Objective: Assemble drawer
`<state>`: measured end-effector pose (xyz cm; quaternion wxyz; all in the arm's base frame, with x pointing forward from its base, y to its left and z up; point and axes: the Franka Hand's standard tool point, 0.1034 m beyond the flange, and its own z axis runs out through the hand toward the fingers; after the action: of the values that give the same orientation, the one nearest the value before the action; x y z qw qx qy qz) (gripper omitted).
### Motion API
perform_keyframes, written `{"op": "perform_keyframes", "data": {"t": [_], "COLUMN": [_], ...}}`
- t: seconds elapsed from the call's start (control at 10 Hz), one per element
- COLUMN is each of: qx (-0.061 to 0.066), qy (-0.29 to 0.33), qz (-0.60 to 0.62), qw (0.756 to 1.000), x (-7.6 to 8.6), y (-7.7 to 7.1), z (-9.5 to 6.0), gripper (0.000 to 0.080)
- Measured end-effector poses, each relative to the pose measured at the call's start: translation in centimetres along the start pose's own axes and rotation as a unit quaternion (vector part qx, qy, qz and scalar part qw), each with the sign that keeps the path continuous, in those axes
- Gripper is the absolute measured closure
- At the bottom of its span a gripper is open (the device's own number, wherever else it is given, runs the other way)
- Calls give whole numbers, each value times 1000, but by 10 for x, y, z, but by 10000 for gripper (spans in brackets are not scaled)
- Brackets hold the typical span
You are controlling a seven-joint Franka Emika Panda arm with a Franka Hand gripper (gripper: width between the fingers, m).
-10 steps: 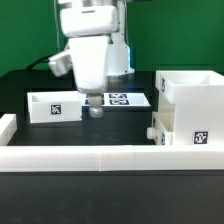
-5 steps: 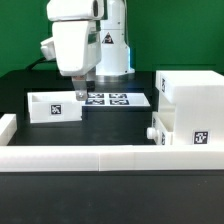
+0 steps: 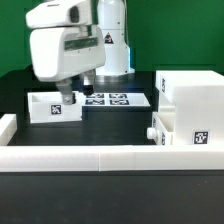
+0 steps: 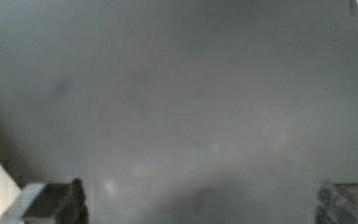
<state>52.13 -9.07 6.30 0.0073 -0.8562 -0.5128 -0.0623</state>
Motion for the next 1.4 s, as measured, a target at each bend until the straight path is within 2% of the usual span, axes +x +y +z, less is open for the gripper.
{"op": "perform_keyframes", "data": {"t": [0.3, 0.9, 1.0, 1.1, 1.3, 1.4], "qx": [0, 1, -6, -10, -15, -11], "qy": [-12, -12, -11, -14, -16, -21], "qz": [135, 300, 304, 308, 311, 315], "qw": [991, 954, 953, 951, 950, 949], "x": [-24, -25, -30, -40, -50, -57], "y": [-24, -28, -31, -42, -63, -74], "z": [-14, -13, -14, -14, -10, -6], "gripper": [151, 151, 151, 151, 151, 151]}}
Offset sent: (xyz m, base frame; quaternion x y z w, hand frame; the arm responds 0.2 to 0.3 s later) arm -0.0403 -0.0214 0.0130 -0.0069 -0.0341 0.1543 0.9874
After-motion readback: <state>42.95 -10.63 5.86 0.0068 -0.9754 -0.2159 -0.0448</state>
